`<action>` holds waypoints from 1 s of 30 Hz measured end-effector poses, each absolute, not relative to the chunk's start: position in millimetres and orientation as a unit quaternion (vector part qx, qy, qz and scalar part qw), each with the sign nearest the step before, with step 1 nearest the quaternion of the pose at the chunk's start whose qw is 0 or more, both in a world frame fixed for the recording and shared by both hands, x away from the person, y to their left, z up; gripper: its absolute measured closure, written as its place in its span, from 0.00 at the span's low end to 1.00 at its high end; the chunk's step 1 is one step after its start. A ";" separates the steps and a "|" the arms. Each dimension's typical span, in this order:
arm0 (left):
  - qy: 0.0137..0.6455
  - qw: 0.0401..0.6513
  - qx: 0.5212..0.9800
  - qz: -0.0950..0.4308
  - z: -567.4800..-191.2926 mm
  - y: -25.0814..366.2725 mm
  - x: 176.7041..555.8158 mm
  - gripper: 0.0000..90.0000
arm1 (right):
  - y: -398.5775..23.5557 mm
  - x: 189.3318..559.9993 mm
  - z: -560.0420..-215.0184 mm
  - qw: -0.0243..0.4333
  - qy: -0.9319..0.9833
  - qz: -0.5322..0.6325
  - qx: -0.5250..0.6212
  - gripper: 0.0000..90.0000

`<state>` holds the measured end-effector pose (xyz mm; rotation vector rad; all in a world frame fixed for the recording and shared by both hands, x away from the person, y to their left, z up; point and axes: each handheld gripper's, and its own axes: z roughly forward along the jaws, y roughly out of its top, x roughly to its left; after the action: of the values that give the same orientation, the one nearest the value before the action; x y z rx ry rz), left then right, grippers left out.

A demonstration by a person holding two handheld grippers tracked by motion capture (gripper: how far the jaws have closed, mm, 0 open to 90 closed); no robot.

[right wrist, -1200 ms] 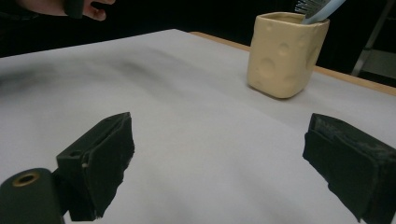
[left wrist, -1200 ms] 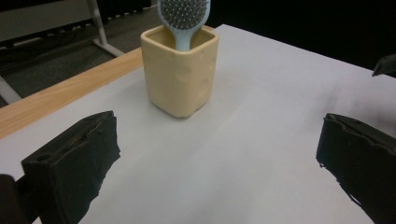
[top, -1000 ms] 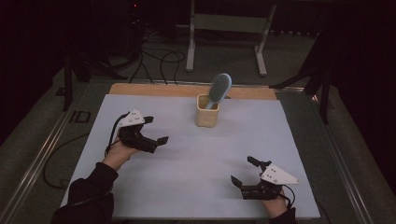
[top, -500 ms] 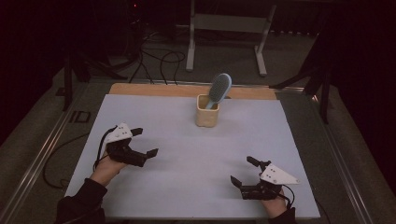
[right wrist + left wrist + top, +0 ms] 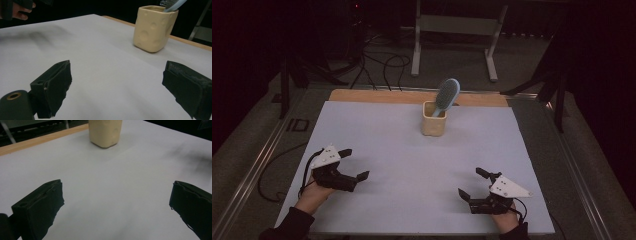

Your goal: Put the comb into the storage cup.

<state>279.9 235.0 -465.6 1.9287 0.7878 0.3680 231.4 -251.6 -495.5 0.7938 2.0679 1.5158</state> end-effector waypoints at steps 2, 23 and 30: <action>0.327 0.493 0.792 0.155 -467.6 239.2 274.4 0.00 | -251.4 231.6 -495.7 0.228 0.751 0.549 0.287 0.09; 0.366 0.477 0.780 0.175 -499.2 257.0 234.4 0.00 | -251.2 231.3 -496.1 0.228 0.753 0.547 0.287 0.09; 0.371 0.473 0.777 0.185 -505.4 263.0 227.0 0.00 | -252.2 231.4 -496.2 0.228 0.753 0.547 0.287 0.09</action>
<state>227.0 263.0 -505.4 1.9024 0.9074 0.4519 231.4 -252.2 -496.2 0.7891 2.0733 1.5052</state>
